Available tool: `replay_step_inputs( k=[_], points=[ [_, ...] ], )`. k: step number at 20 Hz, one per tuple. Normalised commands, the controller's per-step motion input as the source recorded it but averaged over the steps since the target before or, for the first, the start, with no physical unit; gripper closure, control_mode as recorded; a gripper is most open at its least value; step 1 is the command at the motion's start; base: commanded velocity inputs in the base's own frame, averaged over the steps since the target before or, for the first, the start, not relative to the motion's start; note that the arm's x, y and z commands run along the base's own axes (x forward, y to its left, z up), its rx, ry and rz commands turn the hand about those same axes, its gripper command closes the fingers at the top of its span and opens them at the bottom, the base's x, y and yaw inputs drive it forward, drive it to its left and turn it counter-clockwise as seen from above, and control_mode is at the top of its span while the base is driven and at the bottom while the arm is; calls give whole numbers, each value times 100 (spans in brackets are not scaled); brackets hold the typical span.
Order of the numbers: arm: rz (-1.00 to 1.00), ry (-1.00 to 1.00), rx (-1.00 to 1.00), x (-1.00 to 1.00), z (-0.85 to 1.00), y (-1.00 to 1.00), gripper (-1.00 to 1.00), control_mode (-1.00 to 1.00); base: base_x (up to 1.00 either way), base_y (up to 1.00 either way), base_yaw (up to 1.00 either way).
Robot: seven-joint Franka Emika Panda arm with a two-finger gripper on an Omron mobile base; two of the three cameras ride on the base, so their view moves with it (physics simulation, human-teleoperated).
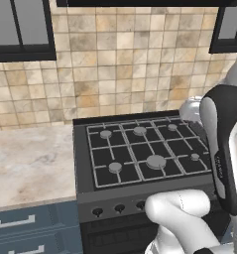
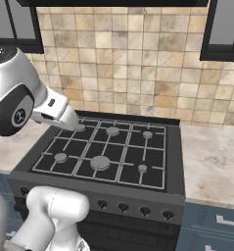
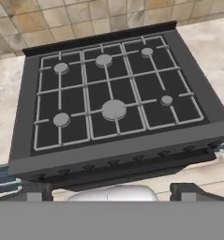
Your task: Navigate to the toaster.
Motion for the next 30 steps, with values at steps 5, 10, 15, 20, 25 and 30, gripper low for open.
replay_step_inputs(
  k=[5, 10, 15, 20, 25, 30],
  points=[
    [8, 7, 0, -23, -22, -17, -100, -100, 0, 0, 0],
    [7, 2, -4, -40, -27, 0, -100, -100, 0, 0, 0],
    [4, 5, -10, -28, -30, 5, -100, -100, 0, 0, 0],
    [0, 3, -2, 0, -5, 3, -100, 100, 0, 0, 0],
    [0, 0, 0, 0, 0, 0, -100, 100, -83, -28, -22],
    [0, 0, 0, 0, 0, 0, -100, 100, -56, -37, -73]
  ],
)
